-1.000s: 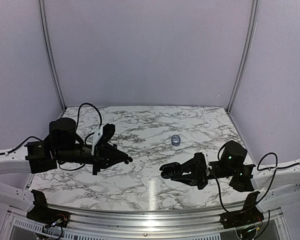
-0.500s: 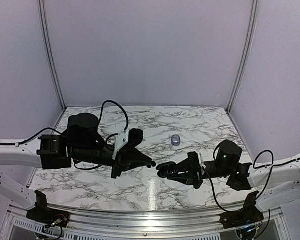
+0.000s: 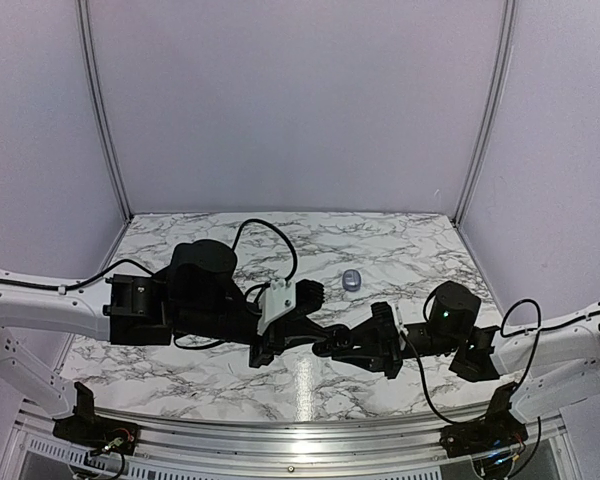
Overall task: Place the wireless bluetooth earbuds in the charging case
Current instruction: Place the left earbud in the left side groove of the charging case.
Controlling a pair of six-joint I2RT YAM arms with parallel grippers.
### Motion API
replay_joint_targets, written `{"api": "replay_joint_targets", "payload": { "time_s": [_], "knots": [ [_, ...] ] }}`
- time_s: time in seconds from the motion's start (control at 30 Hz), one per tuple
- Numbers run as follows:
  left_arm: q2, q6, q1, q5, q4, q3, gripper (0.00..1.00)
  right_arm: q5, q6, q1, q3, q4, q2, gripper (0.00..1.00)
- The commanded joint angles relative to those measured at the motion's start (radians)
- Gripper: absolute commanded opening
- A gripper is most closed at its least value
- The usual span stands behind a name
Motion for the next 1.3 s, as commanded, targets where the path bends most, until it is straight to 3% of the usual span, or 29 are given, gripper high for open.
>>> {"api": "replay_joint_targets", "payload": {
  "time_s": [0.0, 1.27],
  "knots": [
    [0.02, 0.032, -0.006, -0.022, 0.016, 0.034, 0.0, -0.013, 0.024, 0.011, 0.023, 0.047, -0.005, 0.0],
    [0.042, 0.031, -0.006, -0.052, -0.04, -0.015, 0.0, 0.0, 0.147, 0.009, 0.001, 0.202, -0.028, 0.0]
  ]
}}
